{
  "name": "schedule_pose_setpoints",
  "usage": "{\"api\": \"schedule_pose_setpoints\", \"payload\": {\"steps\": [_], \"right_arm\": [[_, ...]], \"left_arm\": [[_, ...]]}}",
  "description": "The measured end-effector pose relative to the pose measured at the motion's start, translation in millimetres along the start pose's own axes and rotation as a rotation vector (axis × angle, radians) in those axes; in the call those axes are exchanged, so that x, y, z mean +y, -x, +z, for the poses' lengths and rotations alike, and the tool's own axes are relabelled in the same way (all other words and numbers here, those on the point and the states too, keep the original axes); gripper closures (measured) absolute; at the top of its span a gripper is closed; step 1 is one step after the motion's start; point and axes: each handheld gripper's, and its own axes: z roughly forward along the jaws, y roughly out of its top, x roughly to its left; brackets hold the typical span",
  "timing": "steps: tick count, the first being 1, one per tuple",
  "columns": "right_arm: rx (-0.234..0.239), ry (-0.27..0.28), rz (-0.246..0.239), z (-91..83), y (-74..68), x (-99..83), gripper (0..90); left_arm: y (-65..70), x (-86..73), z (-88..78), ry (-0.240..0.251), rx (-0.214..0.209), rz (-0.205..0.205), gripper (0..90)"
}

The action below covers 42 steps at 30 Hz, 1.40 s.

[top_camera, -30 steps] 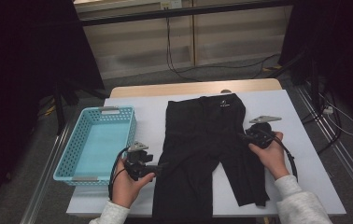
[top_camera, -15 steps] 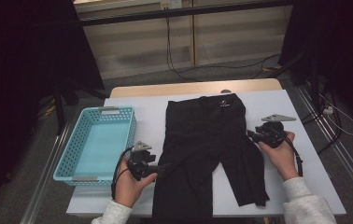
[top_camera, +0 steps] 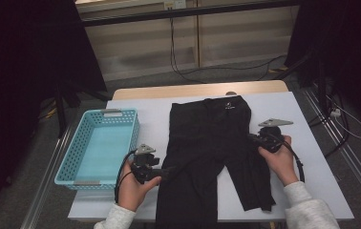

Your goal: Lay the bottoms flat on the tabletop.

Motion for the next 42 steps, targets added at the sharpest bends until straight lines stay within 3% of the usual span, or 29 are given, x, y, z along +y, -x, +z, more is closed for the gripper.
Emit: {"api": "schedule_pose_setpoints", "payload": {"steps": [7, 11, 14, 16, 19, 20, 22, 23, 29, 31, 33, 35, 40, 42], "right_arm": [[-0.034, 0.056, 0.042, -17.3, 16.6, 0.7, 89.3], [0.026, -0.019, -0.010, -4.7, 2.7, -3.4, 89.4], [0.062, -0.034, -0.058, 0.4, -8.3, -2.1, 88.8], [0.119, -0.053, -0.081, 3.5, -16.2, -1.3, 86.7], [0.054, -0.045, -0.096, 3.2, -16.8, 1.6, 75.4], [0.027, -0.034, -0.084, 0.9, -13.6, 3.3, 71.4], [0.035, 0.000, -0.032, -4.6, -6.0, 6.6, 63.2], [0.013, 0.011, -0.021, -7.2, -2.2, 8.1, 61.2], [-0.049, 0.048, 0.095, -6.7, 21.9, 14.7, 60.1], [-0.054, 0.082, 0.142, -5.1, 28.8, 17.8, 59.2], [-0.102, 0.062, 0.131, -0.3, 33.8, 21.4, 58.3], [-0.121, 0.009, 0.117, 10.3, 35.6, 21.7, 58.5], [-0.039, -0.064, 0.059, 37.2, 14.1, 19.1, 52.3], [-0.061, -0.055, 0.015, 41.9, 5.3, 19.2, 53.4]], "left_arm": [[0.1, 1.1, 2.0, -0.006, 0.001, 0.009, 22.4], [-0.4, 1.1, 5.4, -0.006, 0.003, -0.002, 22.4], [-1.4, 1.3, 5.5, -0.013, -0.004, 0.000, 22.4], [-1.6, 1.4, 4.9, -0.010, -0.001, -0.002, 22.4], [-1.3, 2.2, 2.8, -0.002, -0.001, -0.004, 22.4], [-1.0, 2.4, 2.1, 0.004, 0.003, -0.002, 22.4], [-0.5, 2.9, 0.5, 0.007, -0.001, -0.003, 22.4], [-0.5, 2.8, -0.1, 0.009, -0.003, -0.003, 22.4], [-1.7, 2.9, -3.6, 0.017, 0.006, -0.008, 22.3], [-1.4, 3.6, -4.4, 0.017, 0.005, -0.006, 22.3], [-1.4, 4.1, -4.3, 0.022, 0.004, -0.008, 22.3], [-2.0, 4.4, -4.3, 0.020, 0.002, -0.006, 22.3], [-3.8, 4.6, -3.3, 0.017, 0.004, -0.004, 22.3], [-3.5, 3.7, -2.0, 0.014, 0.002, -0.010, 22.3]]}}
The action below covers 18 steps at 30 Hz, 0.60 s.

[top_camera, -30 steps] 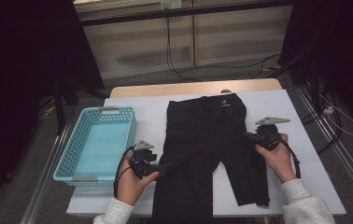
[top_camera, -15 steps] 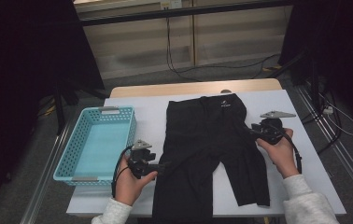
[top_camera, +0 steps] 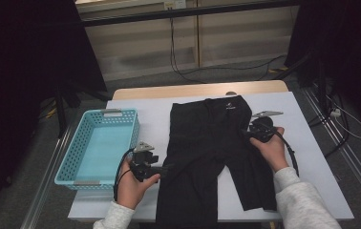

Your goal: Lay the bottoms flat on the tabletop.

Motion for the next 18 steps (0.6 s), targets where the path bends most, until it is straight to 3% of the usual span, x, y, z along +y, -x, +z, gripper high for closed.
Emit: {"api": "schedule_pose_setpoints", "payload": {"steps": [2, 4, 5, 9, 16, 18], "right_arm": [[-0.004, 0.007, -0.009, 1.8, -2.9, 0.7, 69.7], [0.032, 0.000, 0.003, 2.7, -2.0, 2.2, 86.1], [0.045, -0.001, 0.012, 3.1, -1.1, 2.9, 88.4], [0.033, 0.015, 0.059, -2.1, 8.5, 6.2, 89.0], [-0.004, 0.048, 0.099, -19.5, 34.7, 10.2, 88.8], [0.004, 0.058, 0.112, -22.5, 38.7, 9.5, 88.2]], "left_arm": [[-0.4, -0.5, 0.3, -0.006, 0.000, 0.004, 22.3], [-0.5, -0.4, -0.1, -0.005, -0.001, 0.004, 22.3], [-0.3, -0.3, -0.4, -0.003, -0.001, 0.002, 22.3], [-0.7, 0.3, -2.2, 0.011, 0.002, -0.004, 22.3], [-1.3, 0.0, -1.5, 0.007, 0.006, -0.004, 22.3], [-1.0, -0.1, -0.6, 0.005, 0.006, -0.003, 22.3]]}}
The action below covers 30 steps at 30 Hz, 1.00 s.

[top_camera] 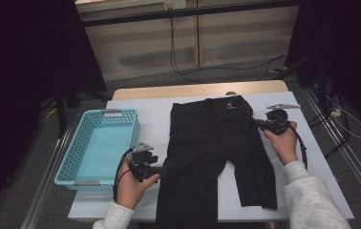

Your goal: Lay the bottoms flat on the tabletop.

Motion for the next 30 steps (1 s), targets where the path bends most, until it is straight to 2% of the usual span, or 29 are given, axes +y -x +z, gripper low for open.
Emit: {"api": "schedule_pose_setpoints", "payload": {"steps": [3, 5, 7, 8, 10, 12, 13, 15, 16, 18, 19, 20, 21, 22, 24, 27, 30], "right_arm": [[-0.047, -0.009, -0.018, -2.8, 3.4, -2.0, 89.0], [-0.075, -0.035, -0.031, -3.4, 8.3, -4.5, 90.0], [-0.062, -0.043, -0.027, -4.5, 10.1, -7.4, 90.0], [-0.071, -0.039, -0.039, -6.5, 8.7, -8.2, 90.0], [-0.048, -0.013, -0.043, -11.1, 4.2, -8.4, 89.0], [-0.039, 0.002, -0.064, -16.0, -3.5, -8.0, 81.1], [-0.016, -0.005, -0.074, -17.0, -8.5, -8.9, 75.4], [0.006, -0.041, -0.125, -15.8, -21.7, -14.4, 70.7], [0.005, -0.048, -0.147, -14.3, -26.7, -17.4, 67.7], [-0.015, -0.073, -0.159, -9.6, -30.6, -23.6, 66.7], [-0.017, -0.081, -0.152, -6.8, -29.8, -26.4, 67.5], [-0.003, -0.089, -0.137, -4.9, -28.8, -28.8, 73.8], [0.002, -0.074, -0.143, -4.9, -28.5, -30.3, 86.3], [0.002, -0.076, -0.162, -5.6, -29.1, -30.4, 88.8], [0.000, -0.078, -0.158, -6.5, -29.7, -29.3, 89.4], [0.012, -0.040, -0.130, -11.7, -26.6, -26.2, 89.6], [0.050, 0.000, -0.036, -21.1, -13.4, -22.6, 89.8]], "left_arm": [[-0.6, -1.2, 1.7, -0.009, 0.003, 0.002, 22.3], [-0.3, -1.7, 2.4, -0.009, 0.002, 0.000, 22.4], [-0.1, -1.6, 2.5, -0.008, 0.001, 0.001, 22.3], [-0.4, -1.3, 2.1, -0.010, -0.001, 0.002, 22.3], [-0.2, -1.1, 1.9, -0.006, 0.002, 0.001, 22.3], [-0.4, -0.5, 0.6, -0.013, 0.002, 0.008, 22.3], [0.0, -0.5, 0.7, -0.009, 0.004, 0.008, 22.3], [0.8, -0.5, 1.6, -0.006, 0.004, 0.008, 22.4], [1.3, -0.7, 2.2, -0.006, 0.002, 0.007, 22.4], [1.6, -0.5, 2.6, -0.019, 0.000, 0.015, 22.3], [2.3, -0.7, 3.2, -0.014, 0.000, 0.009, 22.3], [2.5, -0.5, 3.4, -0.014, 0.000, 0.011, 22.3], [2.4, -0.2, 3.4, -0.017, -0.002, 0.015, 22.4], [2.6, 0.1, 3.8, -0.014, -0.004, 0.014, 22.3], [2.8, 0.8, 4.2, -0.010, -0.002, 0.010, 22.4], [2.2, 1.5, 4.0, -0.003, -0.002, 0.011, 22.4], [0.8, 1.3, 4.3, -0.012, -0.004, 0.016, 22.6]]}}
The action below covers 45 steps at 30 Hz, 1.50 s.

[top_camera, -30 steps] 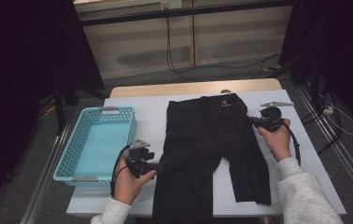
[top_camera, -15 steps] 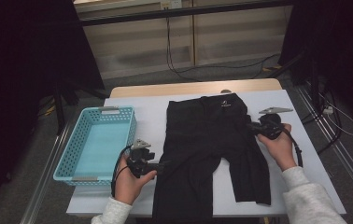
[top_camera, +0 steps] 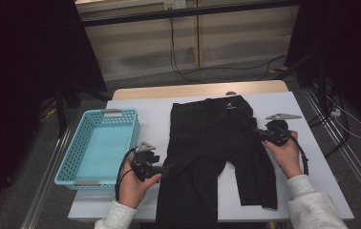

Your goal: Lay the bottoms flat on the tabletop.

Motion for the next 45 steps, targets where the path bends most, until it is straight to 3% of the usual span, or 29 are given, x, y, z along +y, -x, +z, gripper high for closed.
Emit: {"api": "schedule_pose_setpoints", "payload": {"steps": [1, 2, 3, 4, 9, 13, 15, 17, 21, 22, 24, 25, 27, 35, 38, 42, 45], "right_arm": [[-0.006, 0.014, 0.023, -3.5, 6.2, 0.7, 89.9], [-0.052, 0.005, 0.003, -6.3, 10.6, 1.2, 90.0], [-0.063, -0.001, 0.002, -7.9, 14.3, 1.0, 90.0], [-0.043, 0.009, 0.027, -9.0, 16.9, 0.0, 89.9], [-0.079, 0.012, -0.022, -12.5, 9.3, -0.6, 84.9], [-0.068, 0.039, -0.052, -14.5, 2.2, 1.1, 76.0], [-0.055, 0.026, -0.069, -11.4, 0.0, 0.8, 71.5], [-0.101, 0.005, -0.088, -7.0, 0.6, -0.4, 69.7], [-0.142, 0.003, -0.045, -4.2, 11.7, -2.8, 64.4], [-0.133, 0.009, -0.025, -4.3, 14.1, -3.4, 64.3], [-0.100, -0.016, -0.007, -1.1, 15.3, -5.7, 68.9], [-0.109, -0.033, -0.017, 1.2, 15.0, -7.5, 74.6], [-0.072, -0.053, -0.004, 3.7, 15.9, -12.2, 89.0], [-0.062, -0.049, 0.013, -25.2, 21.4, -26.3, 88.8], [-0.090, -0.058, 0.015, -28.4, 23.4, -33.4, 77.8], [-0.106, -0.026, 0.017, -37.1, 20.0, -32.8, 64.1], [-0.073, -0.017, 0.005, -45.1, 12.3, -34.6, 58.8]], "left_arm": [[-0.4, -0.3, 0.6, 0.001, 0.002, -0.003, 22.6], [-0.7, -0.4, 1.1, -0.001, 0.000, -0.005, 22.6], [-0.6, -0.7, 1.5, -0.002, 0.002, -0.008, 22.6], [-0.6, -0.7, 1.7, -0.003, 0.002, -0.008, 22.6], [-0.5, -0.8, 2.7, -0.002, 0.004, -0.012, 22.6], [-1.2, -0.3, 1.7, -0.004, 0.005, -0.007, 22.6], [-1.0, -0.1, 1.4, -0.006, 0.002, -0.004, 22.6], [-0.3, 0.3, 0.9, -0.003, 0.003, -0.003, 22.6], [0.0, 0.7, 0.6, 0.005, 0.003, -0.007, 22.6], [-0.3, 0.7, 0.7, 0.002, 0.002, -0.006, 22.6], [-0.4, 0.4, 1.8, 0.002, 0.004, -0.009, 22.6], [-0.3, 0.3, 2.1, 0.003, 0.005, -0.007, 22.6], [0.5, 0.9, 1.6, 0.004, 0.002, -0.010, 22.6], [2.5, 0.8, 1.9, 0.005, 0.000, -0.004, 22.6], [3.4, 0.9, 2.3, -0.002, 0.001, 0.002, 22.6], [4.8, 1.6, 4.9, -0.002, -0.004, 0.002, 22.6], [2.7, 0.1, 9.2, -0.014, -0.002, -0.006, 22.6]]}}
